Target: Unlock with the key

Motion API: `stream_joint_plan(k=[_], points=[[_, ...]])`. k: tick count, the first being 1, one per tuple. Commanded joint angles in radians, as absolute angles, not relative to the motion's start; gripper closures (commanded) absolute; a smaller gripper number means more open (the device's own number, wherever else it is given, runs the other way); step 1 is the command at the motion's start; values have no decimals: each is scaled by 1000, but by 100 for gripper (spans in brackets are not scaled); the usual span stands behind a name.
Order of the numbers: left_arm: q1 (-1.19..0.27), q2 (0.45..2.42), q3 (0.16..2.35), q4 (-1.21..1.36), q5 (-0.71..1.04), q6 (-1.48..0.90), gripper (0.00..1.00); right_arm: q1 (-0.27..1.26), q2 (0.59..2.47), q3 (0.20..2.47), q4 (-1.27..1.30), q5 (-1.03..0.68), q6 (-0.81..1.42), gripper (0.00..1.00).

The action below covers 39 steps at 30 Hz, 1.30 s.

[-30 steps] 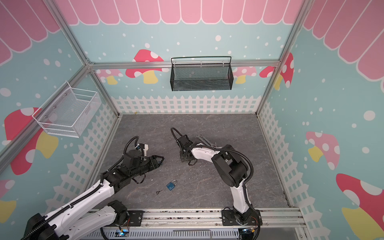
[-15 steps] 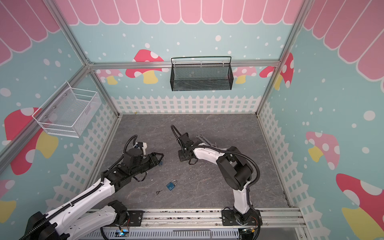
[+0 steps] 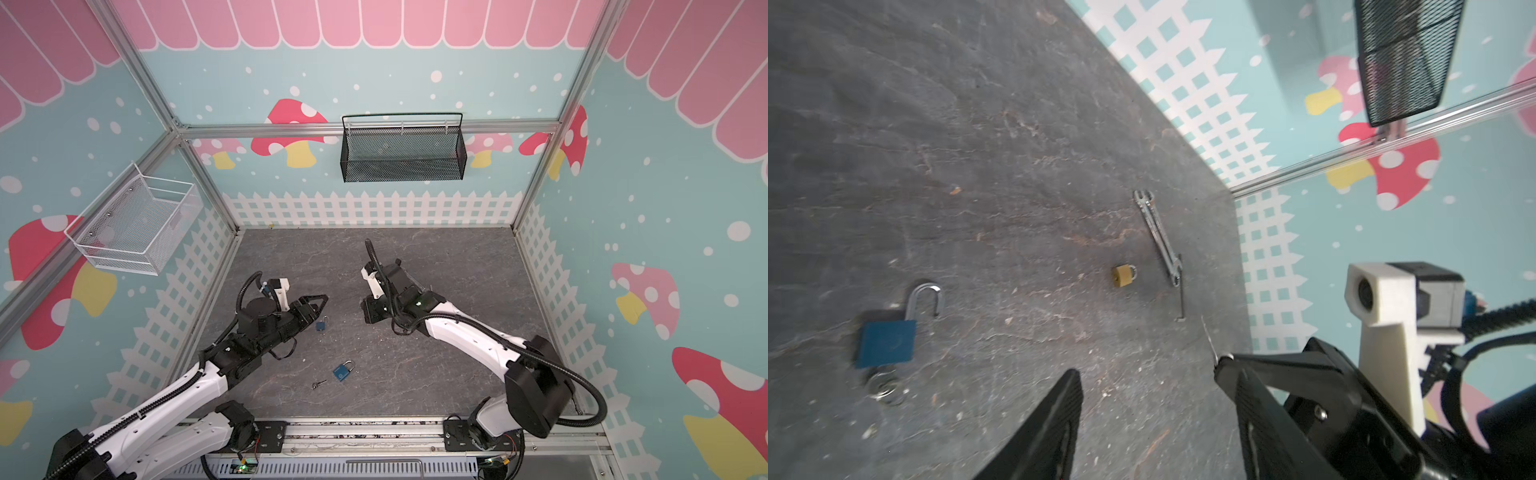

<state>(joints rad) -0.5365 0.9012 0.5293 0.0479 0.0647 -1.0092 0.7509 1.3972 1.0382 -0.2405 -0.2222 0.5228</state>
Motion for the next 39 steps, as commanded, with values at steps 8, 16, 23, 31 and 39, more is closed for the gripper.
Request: stream_joint_plan(k=[8,16,23,31,39], points=[[-600,943,518,493,175,-1043,41,750,1090,864,-2,-425,484,100],[-693,1021,544,722,191,-997,41,746,1027,853,95,-530,610,100],[-710,1084,567,883,223,-1008,42,725,1022,858,193,-604,704,100],[-715,1150,590,1019,279,-1043,47,690,1056,814,364,-686,817,100],[-716,1161,598,1011,285,-1039,51,664,1096,812,433,-712,873,100]])
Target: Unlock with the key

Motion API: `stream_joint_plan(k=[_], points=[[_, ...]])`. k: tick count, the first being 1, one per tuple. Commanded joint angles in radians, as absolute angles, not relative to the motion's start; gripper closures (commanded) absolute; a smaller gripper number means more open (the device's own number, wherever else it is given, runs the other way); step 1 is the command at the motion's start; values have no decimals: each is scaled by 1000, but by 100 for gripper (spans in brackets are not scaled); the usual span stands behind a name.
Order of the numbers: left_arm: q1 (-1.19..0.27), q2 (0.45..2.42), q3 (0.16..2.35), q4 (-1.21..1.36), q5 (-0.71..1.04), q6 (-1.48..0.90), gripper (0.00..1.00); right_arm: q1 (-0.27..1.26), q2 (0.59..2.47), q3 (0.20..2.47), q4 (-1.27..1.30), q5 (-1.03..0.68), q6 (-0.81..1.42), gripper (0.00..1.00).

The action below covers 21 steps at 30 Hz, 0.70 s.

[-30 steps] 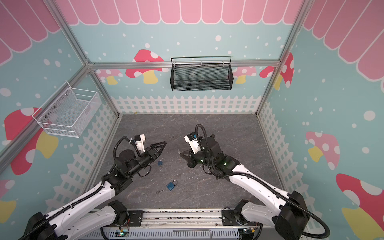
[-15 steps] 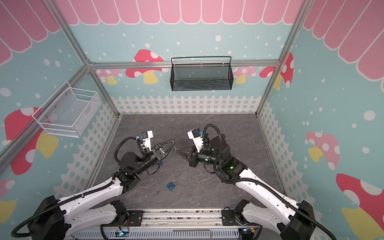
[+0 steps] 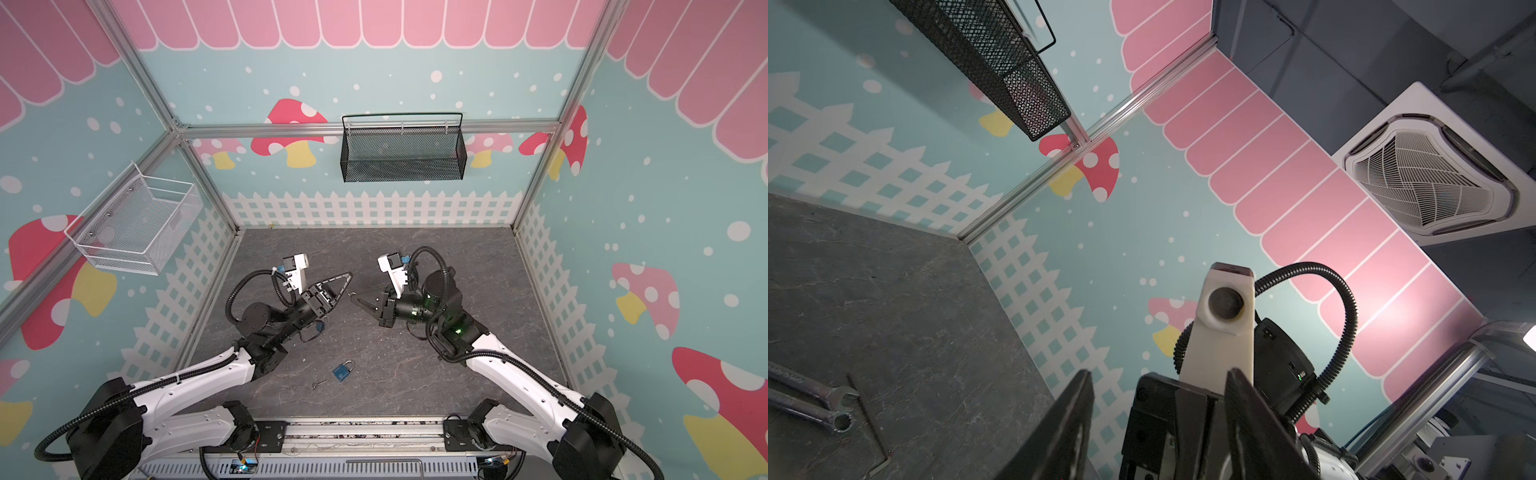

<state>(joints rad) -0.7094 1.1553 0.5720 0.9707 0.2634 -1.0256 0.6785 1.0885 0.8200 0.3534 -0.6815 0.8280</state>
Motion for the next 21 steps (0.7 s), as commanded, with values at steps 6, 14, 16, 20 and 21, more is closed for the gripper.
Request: stream_joint_plan(k=[6,14,16,20,21], points=[[-716,1177,606,1019,302,-1051,56,638,1124,804,468,-717,917,100],[-716,1181,603,1054,305,-1053,62,608,1132,795,475,-711,955,100],[-716,1177,603,1040,301,-1051,63,602,1129,789,475,-701,966,100],[-716,1170,599,1034,290,-1047,65,586,1124,778,478,-696,986,100],[-716,1166,597,1001,288,-1045,66,585,1123,779,479,-696,984,100]])
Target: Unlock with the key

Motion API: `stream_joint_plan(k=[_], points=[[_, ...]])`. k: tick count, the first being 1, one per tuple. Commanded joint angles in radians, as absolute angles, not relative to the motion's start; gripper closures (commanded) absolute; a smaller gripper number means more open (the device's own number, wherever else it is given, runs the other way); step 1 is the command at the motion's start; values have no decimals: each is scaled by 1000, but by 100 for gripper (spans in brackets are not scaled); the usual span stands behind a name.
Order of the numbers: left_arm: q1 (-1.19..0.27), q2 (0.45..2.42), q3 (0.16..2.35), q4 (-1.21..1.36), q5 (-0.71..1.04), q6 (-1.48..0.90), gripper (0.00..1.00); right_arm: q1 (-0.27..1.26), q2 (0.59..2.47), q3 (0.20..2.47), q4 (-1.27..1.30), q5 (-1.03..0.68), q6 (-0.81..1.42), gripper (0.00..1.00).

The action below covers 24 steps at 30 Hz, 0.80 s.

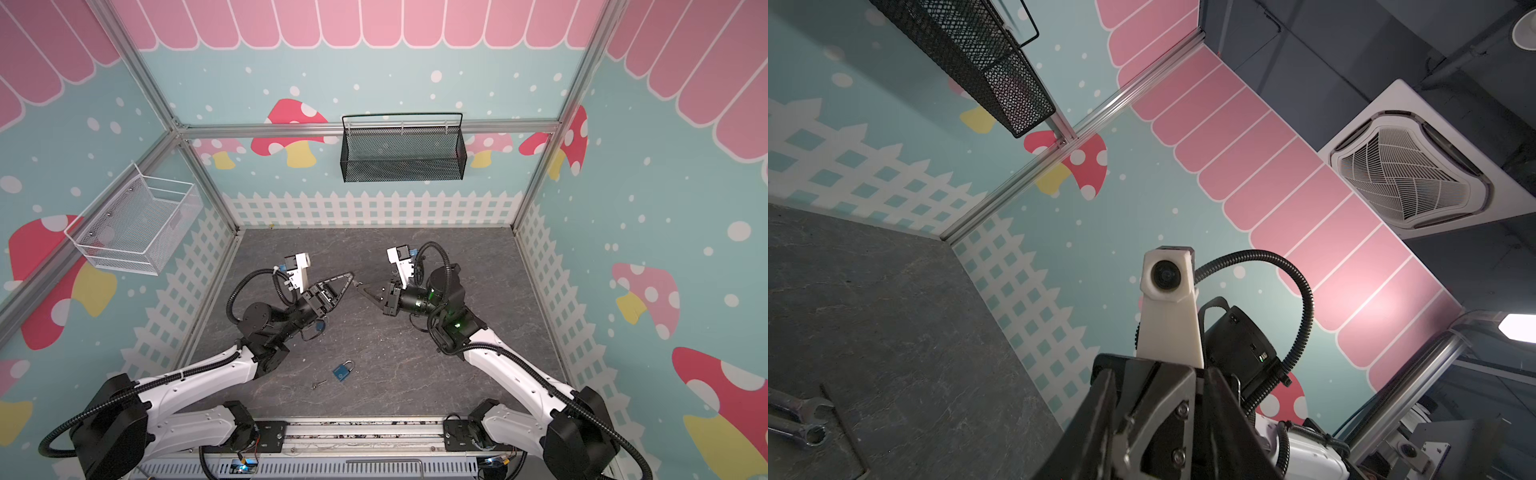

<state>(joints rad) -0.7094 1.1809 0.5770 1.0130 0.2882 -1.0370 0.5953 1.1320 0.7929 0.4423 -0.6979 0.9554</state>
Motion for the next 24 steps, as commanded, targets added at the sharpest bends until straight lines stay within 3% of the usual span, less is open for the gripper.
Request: stream_joint_plan(k=[1,8,12,24], points=[[-716,1164,597,989,285,-1043,66,585,1123,779,478,-697,979,100],[-716,1151,609,928,271,-1026,67,583,1131,789,473,-706,956,100],[-717,1129,624,823,238,-1004,67,583,1119,836,348,-668,848,100],[-716,1149,697,646,201,-1015,75,585,1130,888,196,-623,679,100]])
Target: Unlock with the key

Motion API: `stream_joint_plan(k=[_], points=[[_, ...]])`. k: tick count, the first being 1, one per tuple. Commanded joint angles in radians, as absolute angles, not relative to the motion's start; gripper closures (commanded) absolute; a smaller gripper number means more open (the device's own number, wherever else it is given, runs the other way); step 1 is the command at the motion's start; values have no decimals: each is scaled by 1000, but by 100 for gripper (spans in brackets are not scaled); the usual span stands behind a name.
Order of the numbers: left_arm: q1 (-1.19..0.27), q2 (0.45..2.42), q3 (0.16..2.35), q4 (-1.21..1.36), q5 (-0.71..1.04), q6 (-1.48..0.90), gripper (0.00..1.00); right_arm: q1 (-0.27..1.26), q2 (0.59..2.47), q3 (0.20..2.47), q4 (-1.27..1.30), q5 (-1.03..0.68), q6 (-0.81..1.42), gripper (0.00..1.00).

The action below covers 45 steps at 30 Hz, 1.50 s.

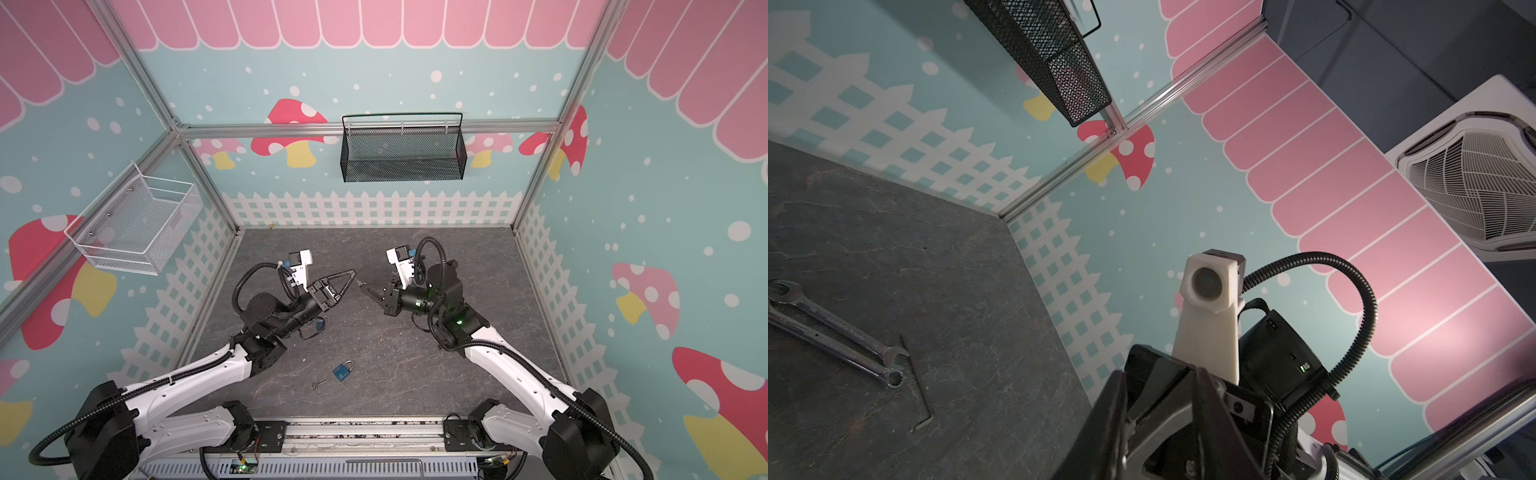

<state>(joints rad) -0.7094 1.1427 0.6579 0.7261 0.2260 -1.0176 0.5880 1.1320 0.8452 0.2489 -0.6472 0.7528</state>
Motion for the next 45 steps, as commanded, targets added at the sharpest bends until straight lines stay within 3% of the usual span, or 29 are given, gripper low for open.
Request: stream_joint_plan(k=[1,13,31,45], points=[[-716,1150,703,629,198,-1013,76,585,1128,892,182,-611,664,100],[-718,1180,776,425,173,-1006,83,604,1136,929,79,-525,541,100],[-718,1205,830,312,150,-1014,84,696,1179,1007,-65,-384,378,100],[-716,1198,838,248,137,-1020,93,707,1171,1029,-120,-330,319,100]])
